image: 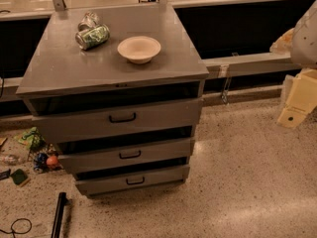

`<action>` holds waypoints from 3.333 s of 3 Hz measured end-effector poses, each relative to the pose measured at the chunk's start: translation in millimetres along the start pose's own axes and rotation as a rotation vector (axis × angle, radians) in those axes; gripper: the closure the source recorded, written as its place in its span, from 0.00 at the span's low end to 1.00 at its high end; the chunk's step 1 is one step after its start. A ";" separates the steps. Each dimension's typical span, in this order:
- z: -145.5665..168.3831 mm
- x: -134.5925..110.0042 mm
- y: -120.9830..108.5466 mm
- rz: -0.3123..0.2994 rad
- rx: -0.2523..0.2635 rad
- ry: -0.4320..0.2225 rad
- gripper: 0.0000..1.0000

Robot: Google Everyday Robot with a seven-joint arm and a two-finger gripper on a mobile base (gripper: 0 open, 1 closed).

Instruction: Open middle drawer

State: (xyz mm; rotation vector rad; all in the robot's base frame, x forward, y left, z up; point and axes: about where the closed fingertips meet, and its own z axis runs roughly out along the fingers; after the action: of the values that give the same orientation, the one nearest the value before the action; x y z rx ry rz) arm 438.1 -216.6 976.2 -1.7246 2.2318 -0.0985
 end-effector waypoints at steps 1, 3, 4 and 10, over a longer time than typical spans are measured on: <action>0.0 0.0 0.0 0.000 0.000 0.000 0.00; 111.0 1.3 0.2 -0.086 -0.083 0.012 0.00; 188.9 -7.0 -2.2 -0.219 -0.117 -0.037 0.00; 472.8 -79.8 15.1 -0.385 -0.206 -0.268 0.00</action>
Offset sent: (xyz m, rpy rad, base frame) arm 0.0424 0.0177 -0.1245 -0.0152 0.1111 0.1106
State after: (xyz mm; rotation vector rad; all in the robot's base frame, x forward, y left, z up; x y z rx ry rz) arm 578.8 -71.2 541.3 -2.1169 1.7516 0.2698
